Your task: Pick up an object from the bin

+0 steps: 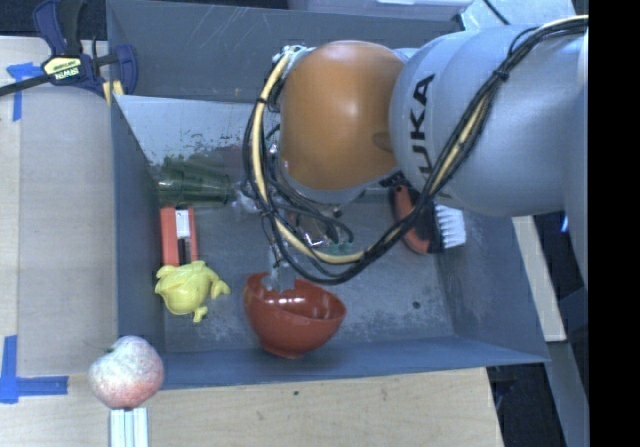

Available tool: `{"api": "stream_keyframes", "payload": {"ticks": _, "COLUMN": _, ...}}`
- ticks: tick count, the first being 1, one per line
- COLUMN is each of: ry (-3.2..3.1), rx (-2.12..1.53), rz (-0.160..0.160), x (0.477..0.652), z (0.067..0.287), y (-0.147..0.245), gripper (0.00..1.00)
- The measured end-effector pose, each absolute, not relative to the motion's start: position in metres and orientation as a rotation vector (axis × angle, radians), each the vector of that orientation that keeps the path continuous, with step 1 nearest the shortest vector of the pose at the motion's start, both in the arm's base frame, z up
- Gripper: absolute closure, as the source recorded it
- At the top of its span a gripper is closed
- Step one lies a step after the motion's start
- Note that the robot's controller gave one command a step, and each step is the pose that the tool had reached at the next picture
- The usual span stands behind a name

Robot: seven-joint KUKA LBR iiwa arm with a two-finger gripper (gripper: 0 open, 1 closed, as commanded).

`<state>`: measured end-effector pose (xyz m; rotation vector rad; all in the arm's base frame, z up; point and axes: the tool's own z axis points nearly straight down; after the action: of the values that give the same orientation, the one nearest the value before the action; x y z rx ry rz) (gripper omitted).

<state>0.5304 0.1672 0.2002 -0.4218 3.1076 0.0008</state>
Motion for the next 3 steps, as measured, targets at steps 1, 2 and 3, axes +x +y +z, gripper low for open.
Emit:
{"api": "stream_keyframes", "payload": {"ticks": 1, "ry": 3.106, "rx": -0.384, "rz": 0.003, "x": 0.532, "z": 0.109, "y": 0.187, "gripper": 0.0}}
{"api": "stream_keyframes", "payload": {"ticks": 2, "ry": 3.112, "rx": -0.285, "rz": 0.005, "x": 0.524, "z": 0.123, "y": 0.183, "gripper": 0.0}}
{"api": "stream_keyframes", "payload": {"ticks": 3, "ry": 3.107, "rx": -0.277, "rz": 0.007, "x": 0.526, "z": 0.165, "y": 0.184, "gripper": 0.0}}
